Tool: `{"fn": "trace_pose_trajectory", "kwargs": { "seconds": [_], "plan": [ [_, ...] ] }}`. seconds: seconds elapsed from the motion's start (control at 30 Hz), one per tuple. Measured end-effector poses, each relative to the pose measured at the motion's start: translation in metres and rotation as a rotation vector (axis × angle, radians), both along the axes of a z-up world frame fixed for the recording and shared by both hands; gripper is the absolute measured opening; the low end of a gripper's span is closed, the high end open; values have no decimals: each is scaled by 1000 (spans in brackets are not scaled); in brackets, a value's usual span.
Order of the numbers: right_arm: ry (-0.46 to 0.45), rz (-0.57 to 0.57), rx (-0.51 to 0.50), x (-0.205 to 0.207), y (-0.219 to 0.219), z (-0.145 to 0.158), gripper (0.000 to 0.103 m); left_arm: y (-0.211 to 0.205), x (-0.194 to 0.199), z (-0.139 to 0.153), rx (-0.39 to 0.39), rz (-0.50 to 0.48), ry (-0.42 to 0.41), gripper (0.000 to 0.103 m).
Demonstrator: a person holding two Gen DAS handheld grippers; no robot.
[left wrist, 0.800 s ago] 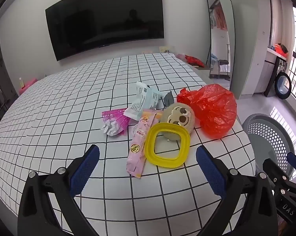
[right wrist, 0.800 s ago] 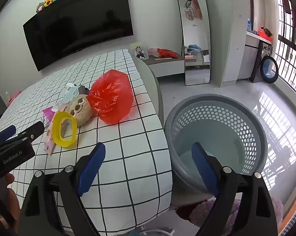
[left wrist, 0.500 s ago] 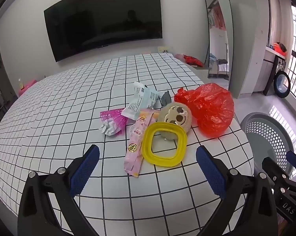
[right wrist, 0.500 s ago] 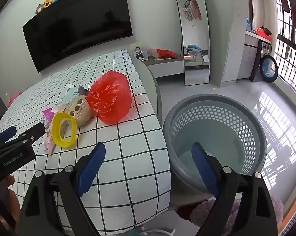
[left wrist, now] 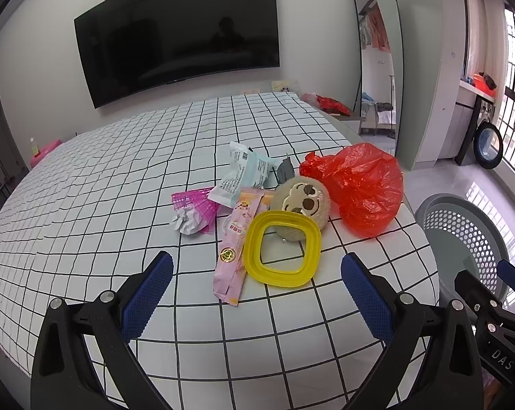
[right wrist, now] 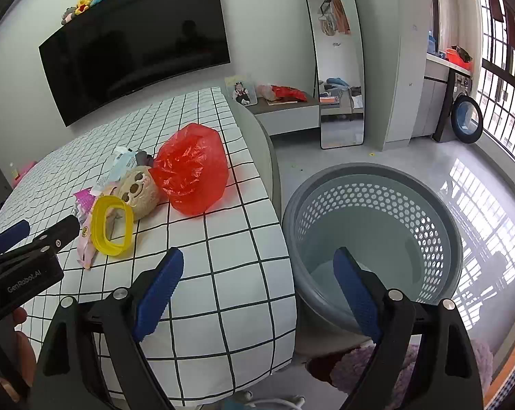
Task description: Collect trash
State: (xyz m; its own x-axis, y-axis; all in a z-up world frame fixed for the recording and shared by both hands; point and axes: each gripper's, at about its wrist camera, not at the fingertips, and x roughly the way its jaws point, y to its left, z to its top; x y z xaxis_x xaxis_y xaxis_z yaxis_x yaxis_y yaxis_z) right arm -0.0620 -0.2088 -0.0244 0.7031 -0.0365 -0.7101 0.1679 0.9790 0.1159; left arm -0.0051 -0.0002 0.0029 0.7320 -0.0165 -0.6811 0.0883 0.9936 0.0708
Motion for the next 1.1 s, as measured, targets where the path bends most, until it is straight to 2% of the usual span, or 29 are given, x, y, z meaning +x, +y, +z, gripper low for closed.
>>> {"fn": "trace_pose_trajectory", "kwargs": {
  "seconds": [1.1],
  "plan": [
    [-27, -9, -9, -9, 1, 10, 85, -1, 1, 0, 0, -3, -9, 97]
  ]
}}
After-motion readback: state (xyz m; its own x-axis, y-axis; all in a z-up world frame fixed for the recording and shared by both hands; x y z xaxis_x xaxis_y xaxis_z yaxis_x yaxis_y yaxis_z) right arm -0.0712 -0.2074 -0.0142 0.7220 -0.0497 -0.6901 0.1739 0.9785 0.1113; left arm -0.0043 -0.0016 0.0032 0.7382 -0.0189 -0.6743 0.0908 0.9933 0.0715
